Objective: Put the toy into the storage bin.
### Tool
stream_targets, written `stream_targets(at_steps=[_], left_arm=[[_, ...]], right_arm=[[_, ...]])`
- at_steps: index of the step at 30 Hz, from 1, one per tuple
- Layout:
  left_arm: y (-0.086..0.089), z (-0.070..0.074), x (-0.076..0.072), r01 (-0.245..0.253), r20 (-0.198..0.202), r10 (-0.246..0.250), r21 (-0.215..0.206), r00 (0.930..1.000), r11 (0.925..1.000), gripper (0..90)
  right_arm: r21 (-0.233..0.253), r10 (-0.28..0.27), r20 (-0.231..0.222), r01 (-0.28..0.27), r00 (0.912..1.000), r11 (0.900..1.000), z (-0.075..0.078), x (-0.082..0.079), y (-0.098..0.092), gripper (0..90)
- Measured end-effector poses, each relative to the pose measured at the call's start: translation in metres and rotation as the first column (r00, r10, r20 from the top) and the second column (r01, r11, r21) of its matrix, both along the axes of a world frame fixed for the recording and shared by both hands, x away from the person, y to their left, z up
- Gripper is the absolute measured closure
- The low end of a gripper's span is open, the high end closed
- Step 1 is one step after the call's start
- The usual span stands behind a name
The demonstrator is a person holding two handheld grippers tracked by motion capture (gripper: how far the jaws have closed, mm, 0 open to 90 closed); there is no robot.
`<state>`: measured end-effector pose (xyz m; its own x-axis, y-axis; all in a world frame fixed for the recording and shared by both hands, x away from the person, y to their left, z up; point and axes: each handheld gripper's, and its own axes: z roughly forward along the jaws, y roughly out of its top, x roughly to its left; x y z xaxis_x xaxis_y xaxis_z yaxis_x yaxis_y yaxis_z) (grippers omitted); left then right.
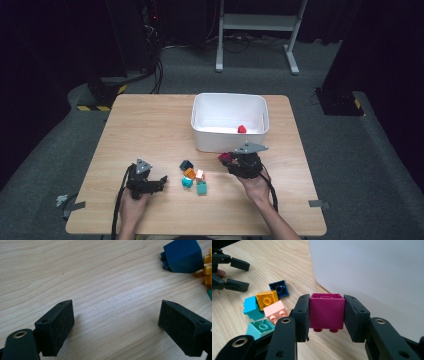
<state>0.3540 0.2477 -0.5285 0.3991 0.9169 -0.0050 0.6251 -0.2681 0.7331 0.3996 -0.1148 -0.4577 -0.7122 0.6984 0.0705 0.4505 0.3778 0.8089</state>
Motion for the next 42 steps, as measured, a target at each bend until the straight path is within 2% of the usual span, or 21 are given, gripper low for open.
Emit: stream_targets(at_steps=[15, 24, 42], left_arm=[[0.000, 0.000, 0.000, 0.000, 0.000, 0.000, 0.001, 1.0000, 1.0000, 13.0], [0.000, 0.000, 0.000, 0.000, 0.000, 0.000, 0.000, 1.0000, 1.0000, 13.0], [0.000, 0.000, 0.000, 0.000, 0.000, 0.000, 0.001, 1.0000, 1.0000, 13.0]], right_arm=[[0.043, 0.030, 0.024, -0.031, 0.9993, 0.999, 0.023, -0.001, -0.008, 58.6], [0.076, 0.029, 0.040, -0.032, 0.9988, 0.997, 0.038, 0.001, -0.015, 58.7], [0.122, 0.055, 0.052, -0.061, 0.9971, 0.991, 0.069, 0.015, -0.020, 58.7]])
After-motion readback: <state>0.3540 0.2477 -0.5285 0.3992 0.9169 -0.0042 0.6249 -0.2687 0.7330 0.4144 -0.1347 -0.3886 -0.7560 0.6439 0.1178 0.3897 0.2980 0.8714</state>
